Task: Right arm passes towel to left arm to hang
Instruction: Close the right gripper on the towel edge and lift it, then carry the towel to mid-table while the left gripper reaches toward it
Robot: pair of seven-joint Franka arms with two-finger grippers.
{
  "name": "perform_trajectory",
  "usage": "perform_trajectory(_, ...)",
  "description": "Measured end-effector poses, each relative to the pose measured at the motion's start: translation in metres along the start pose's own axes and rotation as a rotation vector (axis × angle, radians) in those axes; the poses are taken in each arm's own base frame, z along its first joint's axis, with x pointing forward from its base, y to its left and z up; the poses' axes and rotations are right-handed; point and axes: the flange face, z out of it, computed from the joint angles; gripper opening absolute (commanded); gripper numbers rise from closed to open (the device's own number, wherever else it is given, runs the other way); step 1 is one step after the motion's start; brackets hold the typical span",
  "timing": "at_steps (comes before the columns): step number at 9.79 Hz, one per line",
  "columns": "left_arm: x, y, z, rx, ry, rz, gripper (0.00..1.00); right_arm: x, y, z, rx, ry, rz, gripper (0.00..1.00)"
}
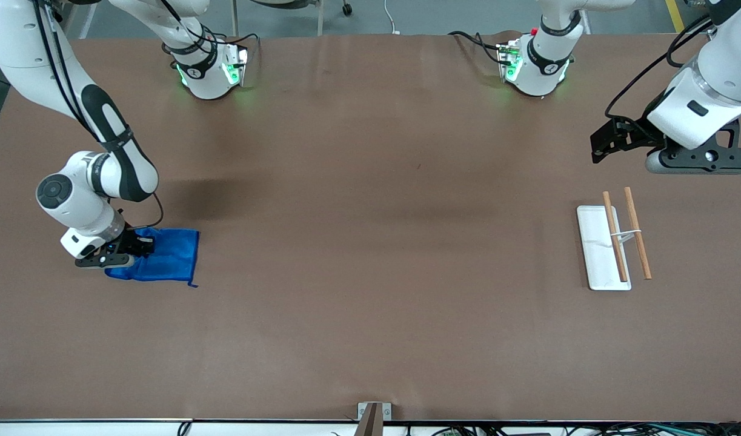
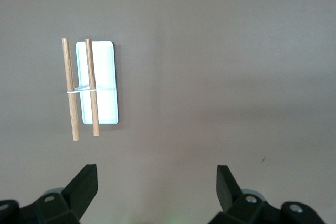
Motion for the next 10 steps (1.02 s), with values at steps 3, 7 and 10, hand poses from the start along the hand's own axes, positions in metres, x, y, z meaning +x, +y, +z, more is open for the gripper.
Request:
perform_trajectory(3,0.0,0.0,0.0,0.0,0.0,-0.001,1.0,0.018,0.004,-0.024,0.023,-0.101,-0.001,0.0)
perform_trajectory(7,0.0,0.003,-0.009,-0.091,0.005,-0.007,0.97,0.071,-0.032,-0.148,0.091,-0.178,-0.046,0.0)
perform_trajectory(10,-0.001,0.014,-0.016,-0.215,0.001,0.024,0.96,0.088,-0.102,-0.201,0.259,-0.176,-0.043,0.0)
